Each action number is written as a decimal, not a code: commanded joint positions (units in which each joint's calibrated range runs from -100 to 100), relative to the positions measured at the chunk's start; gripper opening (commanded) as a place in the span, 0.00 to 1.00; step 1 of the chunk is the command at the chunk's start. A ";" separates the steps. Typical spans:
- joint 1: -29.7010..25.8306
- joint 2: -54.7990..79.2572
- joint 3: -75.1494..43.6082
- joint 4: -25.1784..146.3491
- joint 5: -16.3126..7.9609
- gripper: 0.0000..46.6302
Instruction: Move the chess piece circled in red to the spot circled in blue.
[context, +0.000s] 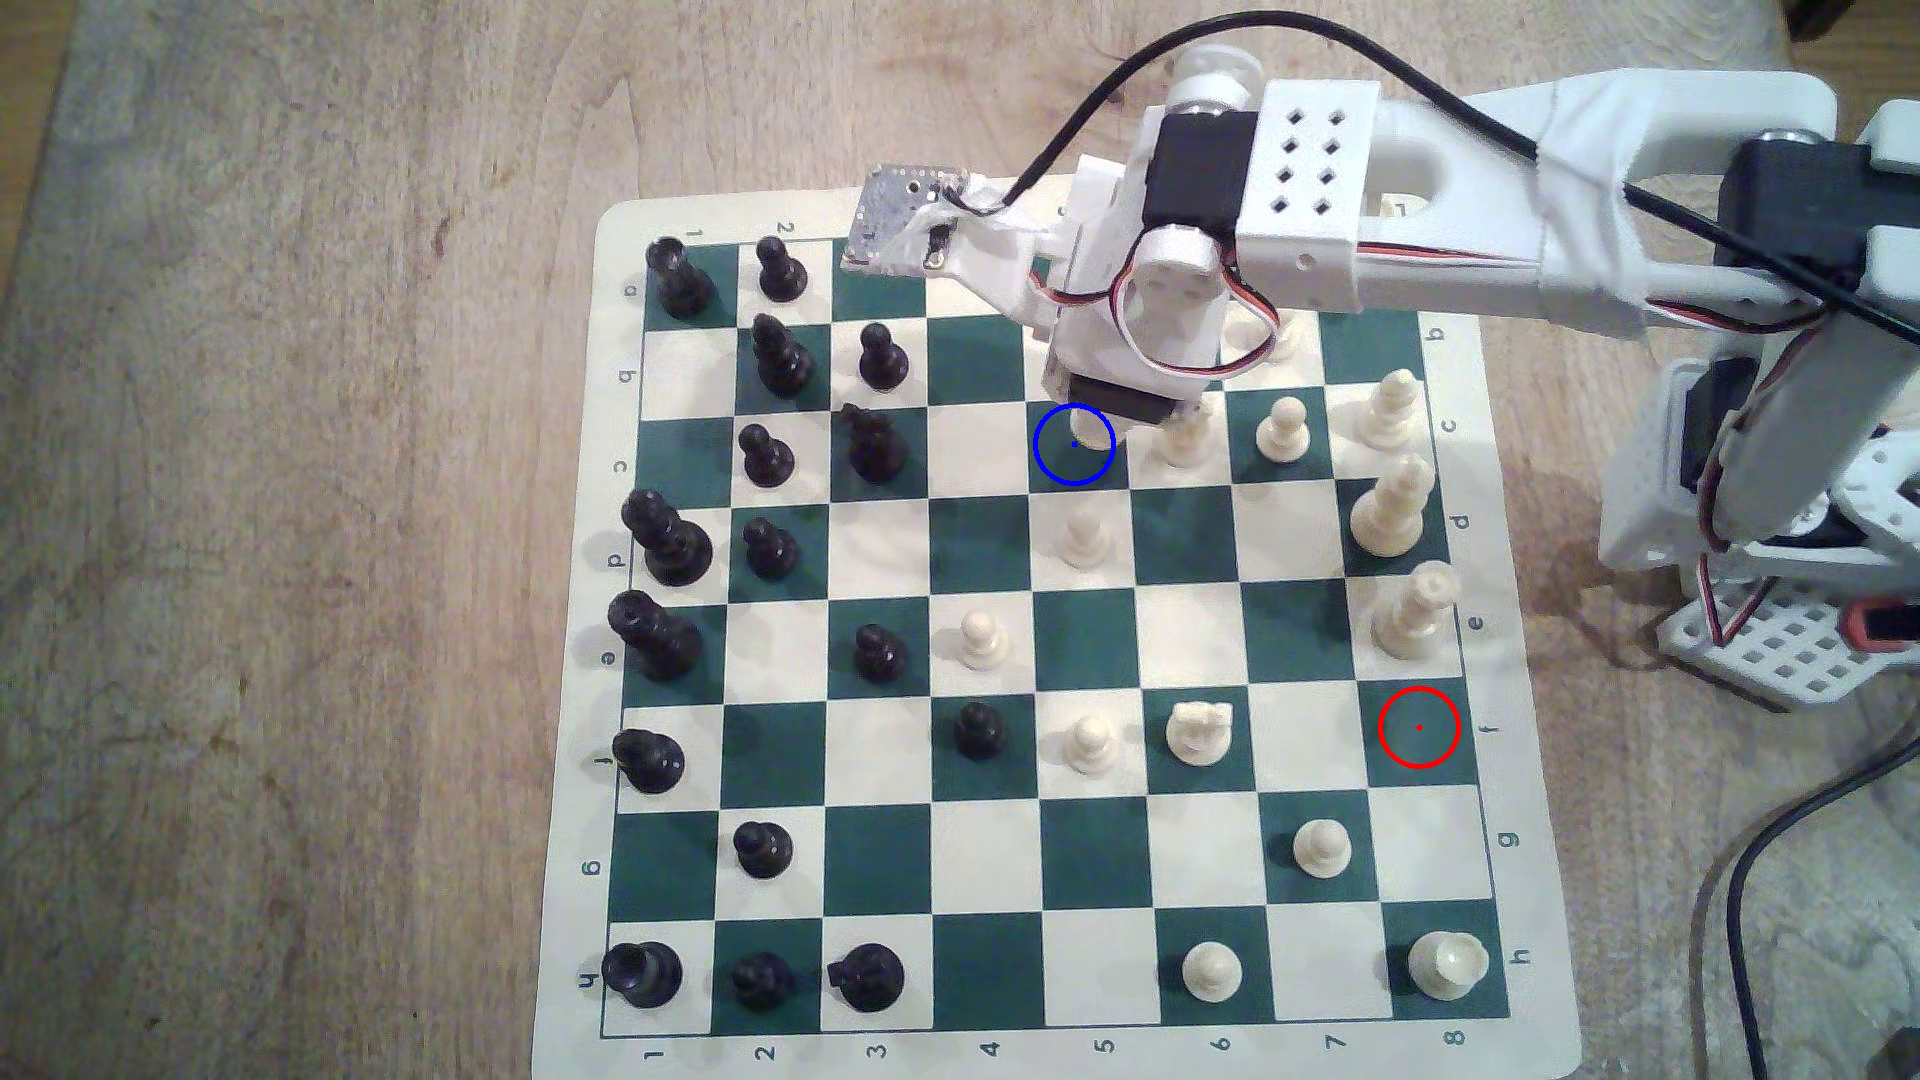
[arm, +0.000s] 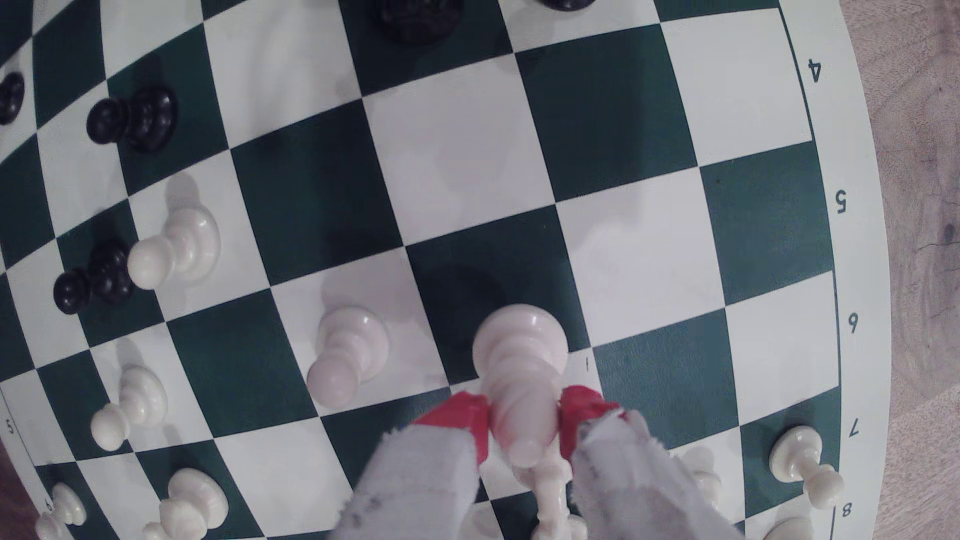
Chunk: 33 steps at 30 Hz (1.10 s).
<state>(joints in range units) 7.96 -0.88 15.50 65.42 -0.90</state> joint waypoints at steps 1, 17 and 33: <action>-0.18 0.12 -5.62 -1.45 0.20 0.01; -1.90 2.49 -6.61 -3.58 -0.05 0.01; -1.04 3.68 -4.80 -2.68 0.59 0.01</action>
<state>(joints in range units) 6.27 3.39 13.24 62.55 -0.42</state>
